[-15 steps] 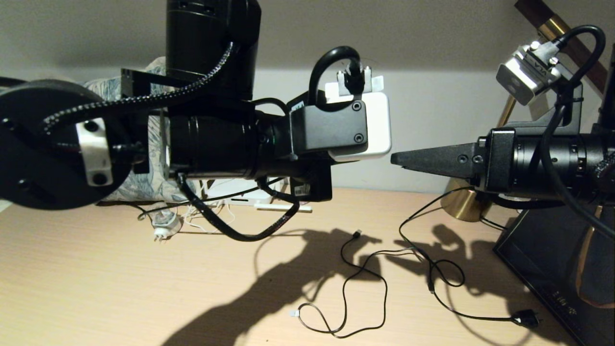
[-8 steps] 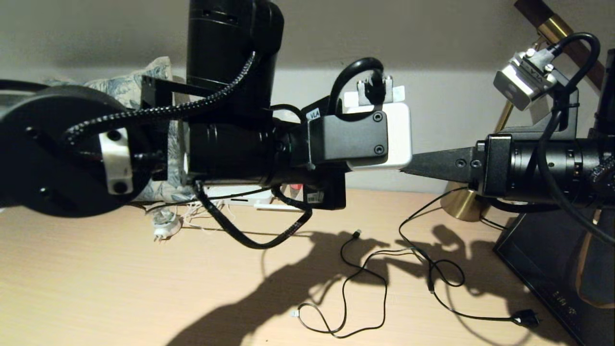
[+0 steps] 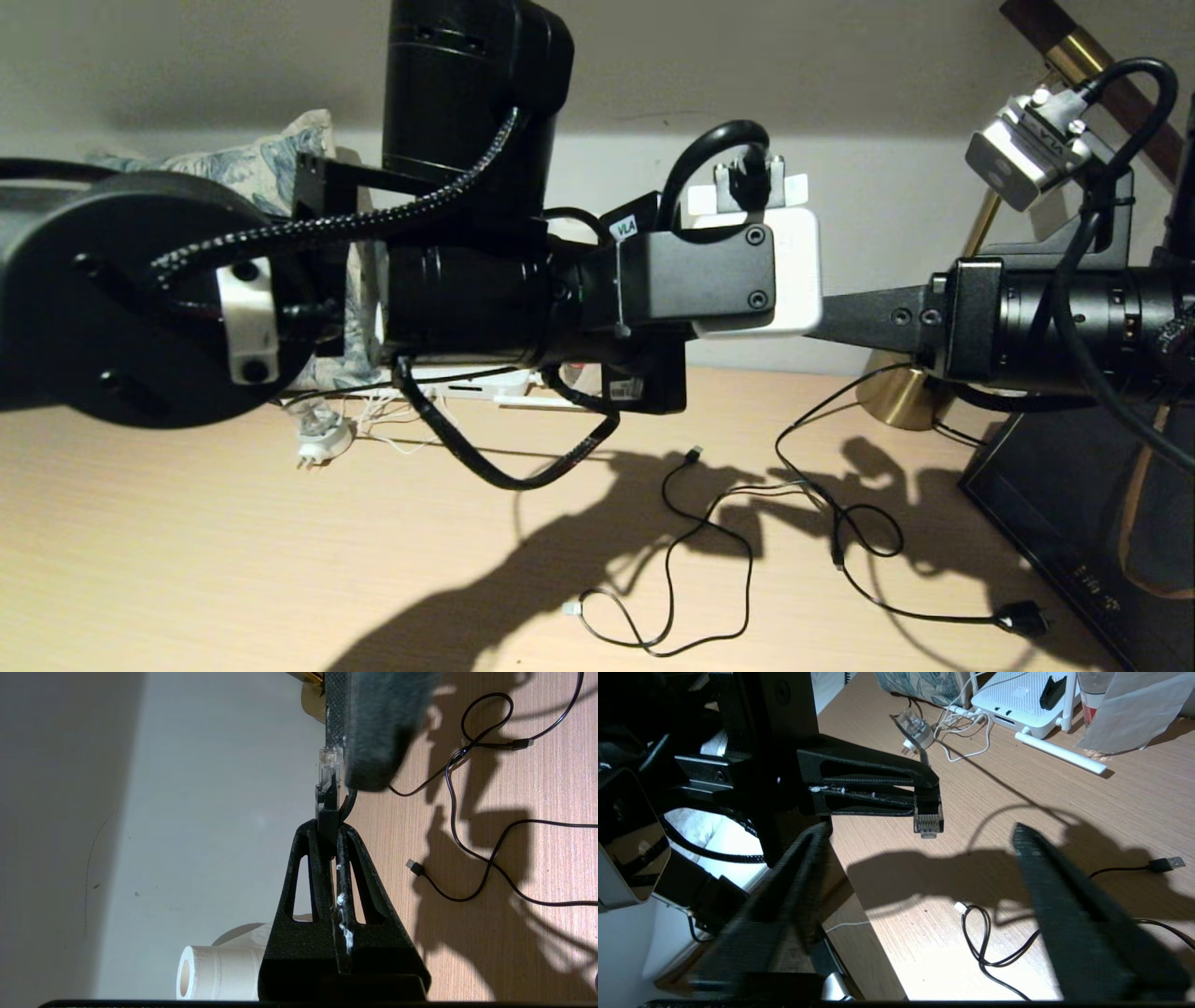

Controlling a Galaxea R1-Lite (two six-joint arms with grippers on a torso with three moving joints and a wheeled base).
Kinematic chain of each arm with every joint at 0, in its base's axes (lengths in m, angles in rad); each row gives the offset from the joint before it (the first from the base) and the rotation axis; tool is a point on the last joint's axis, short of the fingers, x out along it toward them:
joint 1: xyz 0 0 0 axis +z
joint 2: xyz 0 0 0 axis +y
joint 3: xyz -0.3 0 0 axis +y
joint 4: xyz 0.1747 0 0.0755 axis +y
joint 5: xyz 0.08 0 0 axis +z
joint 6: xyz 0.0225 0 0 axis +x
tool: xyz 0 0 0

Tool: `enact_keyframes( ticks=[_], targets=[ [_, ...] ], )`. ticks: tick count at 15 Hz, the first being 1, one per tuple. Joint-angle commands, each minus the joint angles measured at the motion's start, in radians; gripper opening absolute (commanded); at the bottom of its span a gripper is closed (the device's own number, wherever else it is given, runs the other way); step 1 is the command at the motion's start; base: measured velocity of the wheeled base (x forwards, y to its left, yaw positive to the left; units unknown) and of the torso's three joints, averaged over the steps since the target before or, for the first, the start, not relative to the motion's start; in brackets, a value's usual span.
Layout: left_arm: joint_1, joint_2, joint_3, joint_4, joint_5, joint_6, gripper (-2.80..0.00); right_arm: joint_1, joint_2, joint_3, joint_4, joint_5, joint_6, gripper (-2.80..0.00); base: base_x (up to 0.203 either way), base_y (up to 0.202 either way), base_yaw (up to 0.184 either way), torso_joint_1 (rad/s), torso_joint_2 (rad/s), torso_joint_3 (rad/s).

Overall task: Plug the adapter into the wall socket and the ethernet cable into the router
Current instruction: Hand it to the other hand

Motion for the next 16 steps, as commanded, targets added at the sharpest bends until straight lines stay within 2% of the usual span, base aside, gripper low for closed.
enact_keyframes(
  ticks=[1, 16],
  targets=[
    [-0.01, 0.002, 0.0, 0.0, -0.001, 0.005, -2.8, 0.001, -0.007, 0.0, -0.001, 0.003, 0.006, -2.8, 0.0, 0.0, 0.0, 0.0, 0.0, 0.0],
    [-0.023, 0.006, -0.022, 0.0, -0.001, 0.005, -2.8, 0.001, -0.018, 0.03, -0.001, 0.005, 0.004, -2.8, 0.0, 0.0, 0.0, 0.0, 0.0, 0.0]
  ],
)
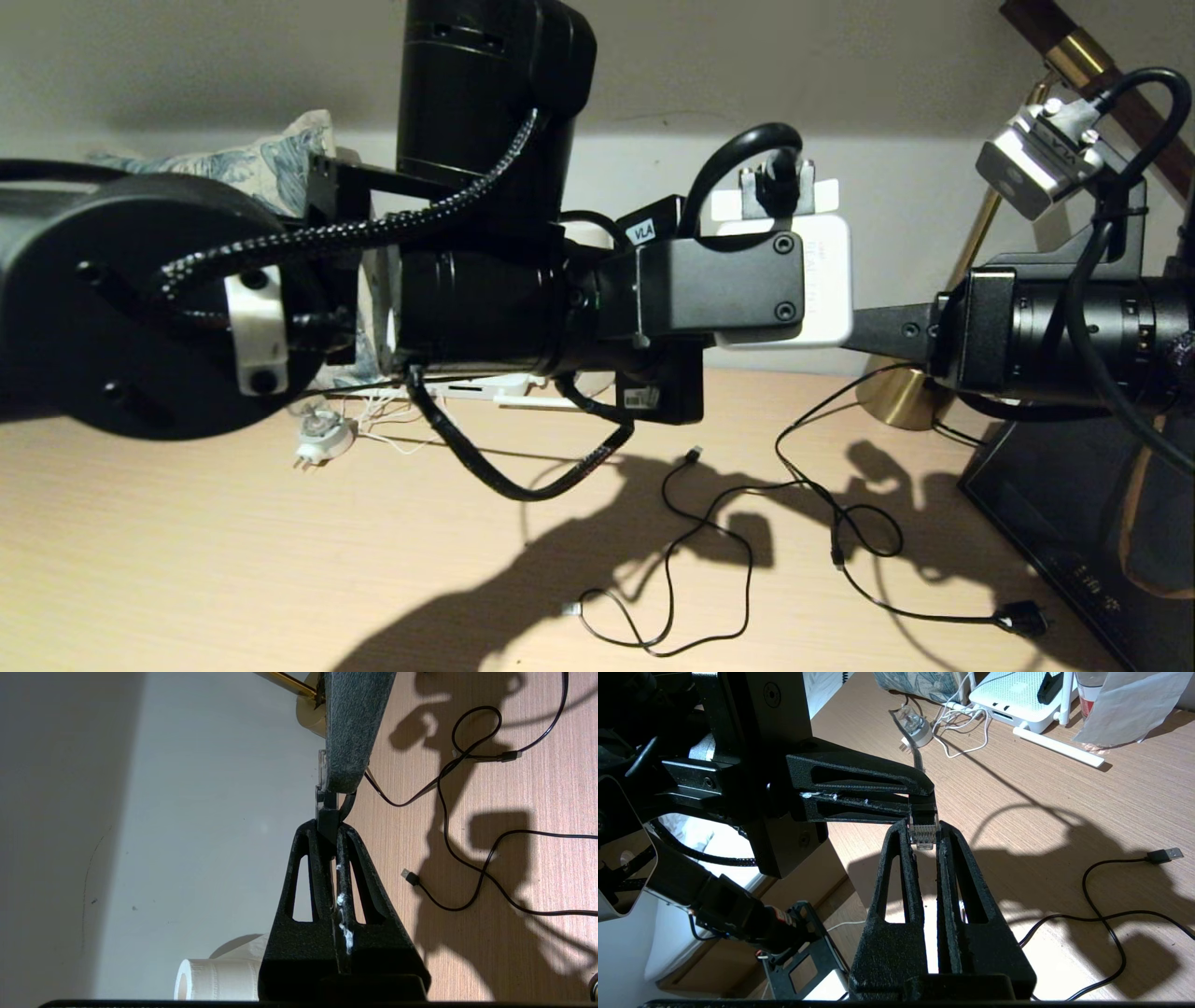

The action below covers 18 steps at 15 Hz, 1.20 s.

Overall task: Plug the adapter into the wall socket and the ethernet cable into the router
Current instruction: Hand it to the other hand

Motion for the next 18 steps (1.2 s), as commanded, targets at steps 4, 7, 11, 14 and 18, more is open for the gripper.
enact_keyframes(
  ticks=[4, 7, 11, 14, 18],
  targets=[
    [0.0, -0.001, -0.018, 0.005, -0.003, 0.005, -2.8, 0.0, -0.001, 0.018, 0.0, 0.004, 0.002, -2.8, 0.0, 0.0, 0.0, 0.0, 0.0, 0.0],
    [0.0, -0.001, -0.024, 0.008, -0.004, 0.004, 0.0, 0.0, -0.001, 0.02, 0.0, 0.004, 0.002, -2.8, 0.0, 0.0, 0.0, 0.0, 0.0, 0.0],
    [-0.001, -0.001, -0.008, 0.0, -0.004, 0.008, 0.0, 0.0, -0.001, 0.017, 0.0, 0.004, 0.006, -2.8, 0.0, 0.0, 0.0, 0.0, 0.0, 0.0],
    [-0.001, -0.026, 0.031, -0.002, -0.004, 0.009, 0.0, -0.003, -0.002, 0.023, 0.0, 0.002, 0.024, -2.8, 0.0, 0.0, 0.0, 0.0, 0.0, 0.0],
    [0.006, -0.105, 0.191, -0.122, -0.01, 0.001, 0.0, -0.008, -0.005, 0.034, -0.084, -0.003, 0.119, -2.8, 0.0, 0.0, 0.0, 0.0, 0.0, 0.0]
  ],
)
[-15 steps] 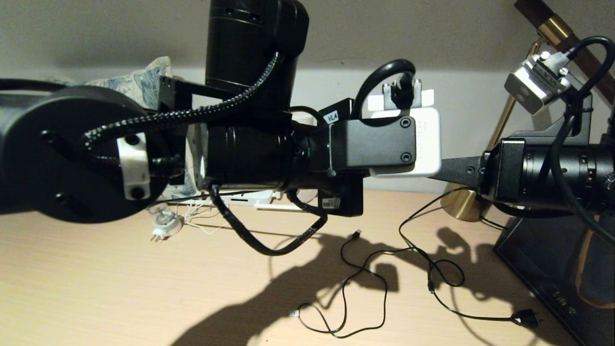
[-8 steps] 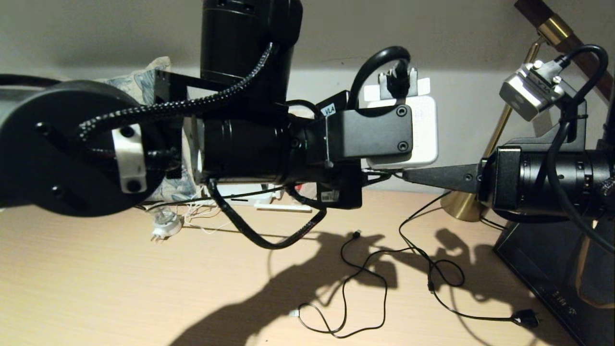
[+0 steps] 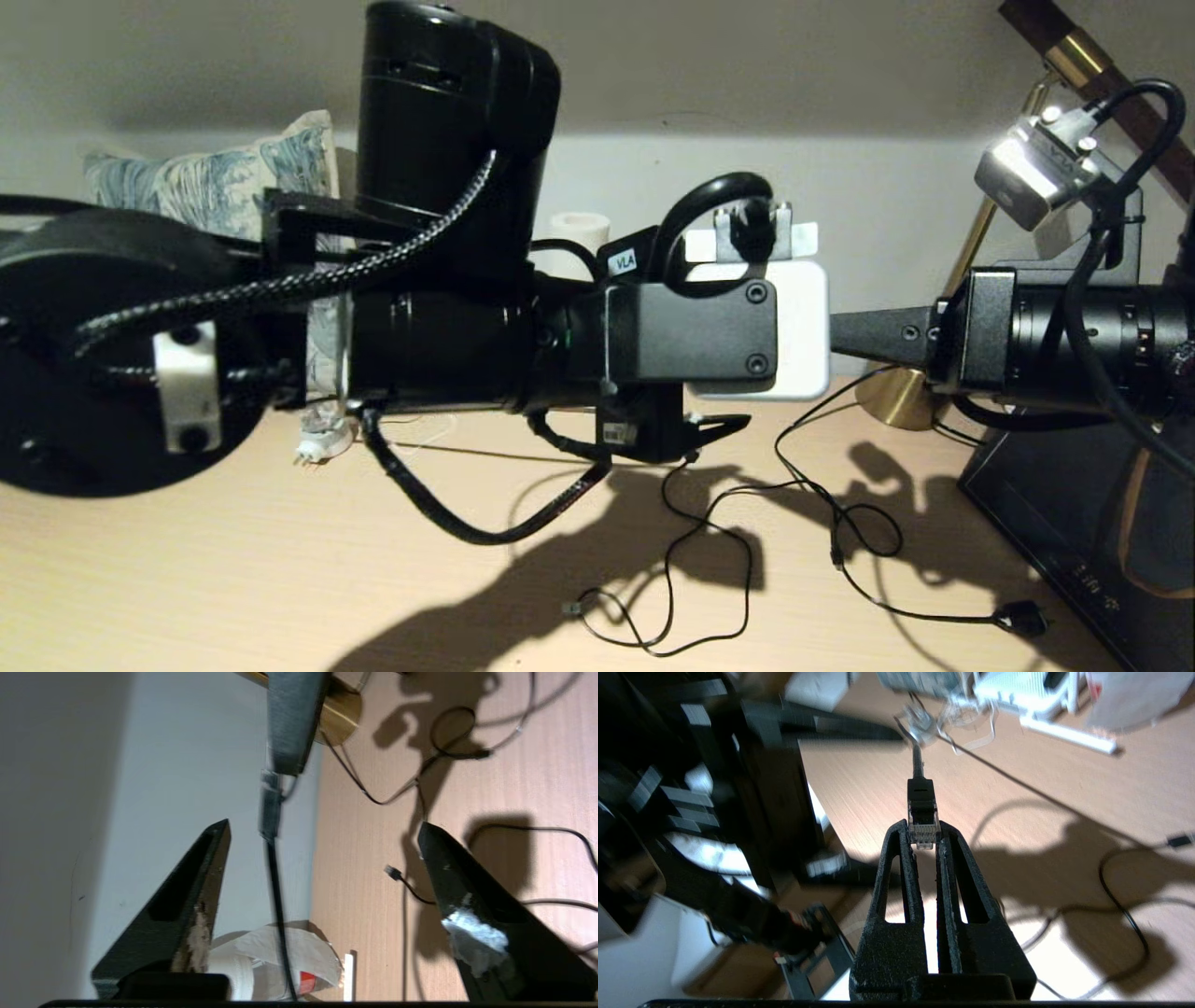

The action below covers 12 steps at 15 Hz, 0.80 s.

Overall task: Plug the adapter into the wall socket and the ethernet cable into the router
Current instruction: Hand it to the other hand

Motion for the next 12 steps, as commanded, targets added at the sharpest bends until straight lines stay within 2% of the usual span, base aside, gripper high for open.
enact_keyframes(
  ticks=[1, 3, 5, 7, 8, 12],
  targets=[
    [0.009, -0.048, 0.101, -0.181, -0.01, -0.009, 0.0, -0.005, 0.001, 0.007, -0.077, -0.01, 0.092, -2.8, 0.0, 0.0, 0.0, 0.0, 0.0, 0.0],
    [0.018, -0.058, 0.206, -0.404, -0.026, -0.063, 0.0, -0.008, 0.006, -0.007, -0.107, -0.027, 0.214, -2.8, 0.0, 0.0, 0.0, 0.0, 0.0, 0.0],
    [0.034, -0.066, 0.259, -0.541, -0.024, -0.08, 0.0, -0.008, 0.005, -0.015, -0.108, -0.027, 0.303, -2.8, 0.0, 0.0, 0.0, 0.0, 0.0, 0.0],
    [0.038, -0.066, 0.26, -0.573, 0.0, -0.054, 0.0, -0.008, 0.003, -0.018, -0.104, -0.025, 0.376, -2.8, 0.0, 0.0, 0.0, 0.0, 0.0, 0.0],
    [0.05, -0.061, 0.261, -0.589, 0.011, -0.02, 0.0, -0.008, 0.001, -0.024, -0.099, -0.023, 0.414, -2.8, 0.0, 0.0, 0.0, 0.0, 0.0, 0.0],
    [0.053, -0.046, 0.327, -0.717, 0.002, 0.049, 0.0, -0.008, -0.008, -0.089, 0.001, -0.008, 0.561, -2.8, 0.0, 0.0, 0.0, 0.0, 0.0, 0.0]
  ],
)
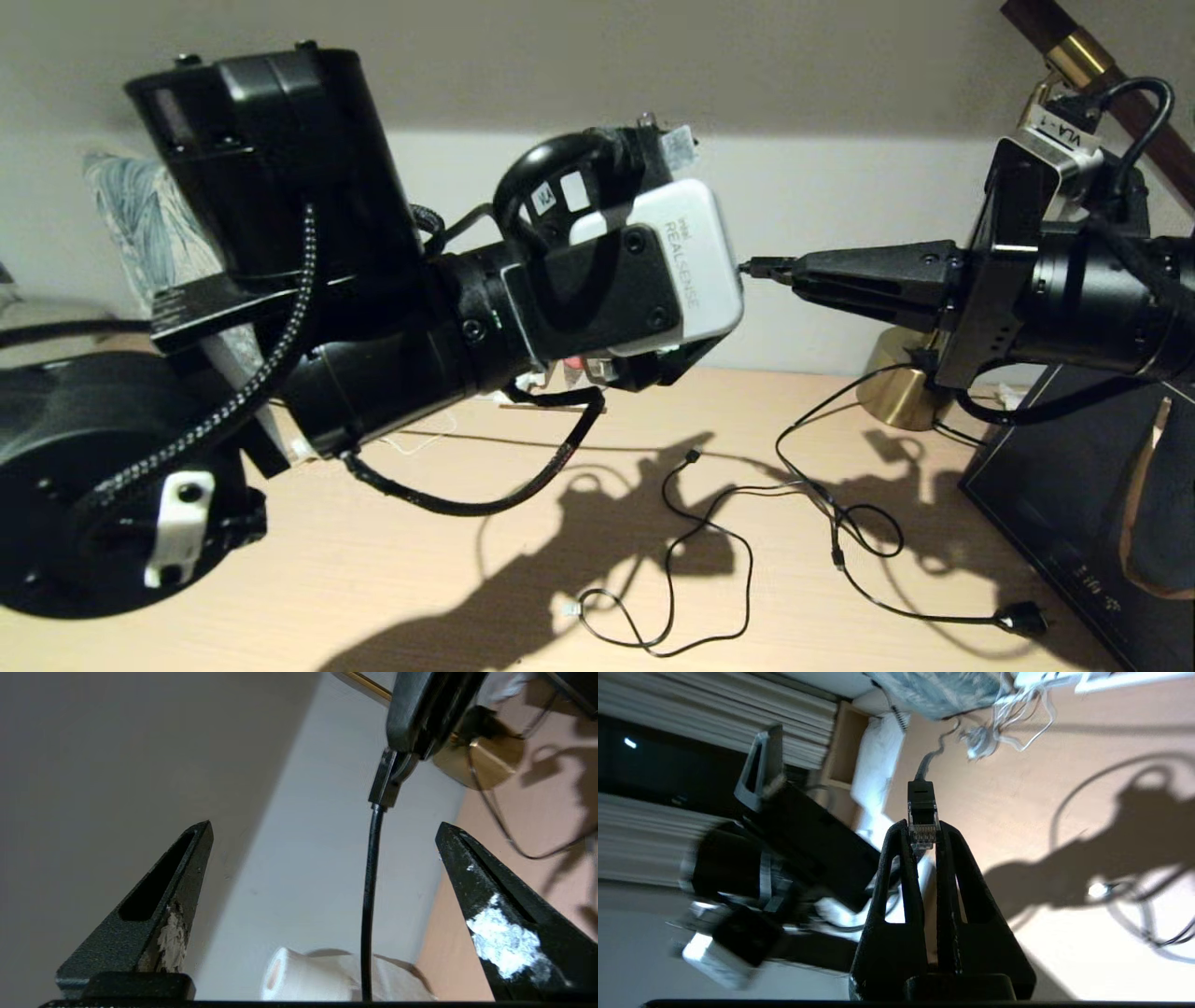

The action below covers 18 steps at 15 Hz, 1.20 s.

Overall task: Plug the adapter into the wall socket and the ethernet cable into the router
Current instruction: Hand it to the other hand

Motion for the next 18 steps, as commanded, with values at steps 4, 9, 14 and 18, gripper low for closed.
enact_keyframes(
  ticks=[4, 9, 14, 18],
  targets=[
    [0.001, 0.062, 0.057, -0.205, -0.081, 0.085, 0.0, -0.001, -0.049, -0.044, 0.019, 0.136, 0.154, -2.8, 0.0, 0.0, 0.0, 0.0, 0.0, 0.0],
    [0.001, 0.112, 0.054, -0.334, -0.231, 0.136, 0.0, -0.001, -0.06, -0.061, 0.102, 0.164, 0.18, -2.8, 0.0, 0.0, 0.0, 0.0, 0.0, 0.0],
    [0.004, 0.134, 0.055, -0.345, -0.333, 0.149, 0.0, -0.001, -0.066, -0.067, 0.138, 0.164, 0.18, -2.8, 0.0, 0.0, 0.0, 0.0, 0.0, 0.0],
    [0.039, 0.139, 0.041, -0.345, -0.371, 0.156, 0.0, -0.01, -0.09, -0.066, 0.165, 0.164, 0.178, -2.8, 0.0, 0.0, 0.0, 0.0, 0.0, 0.0]
  ],
)
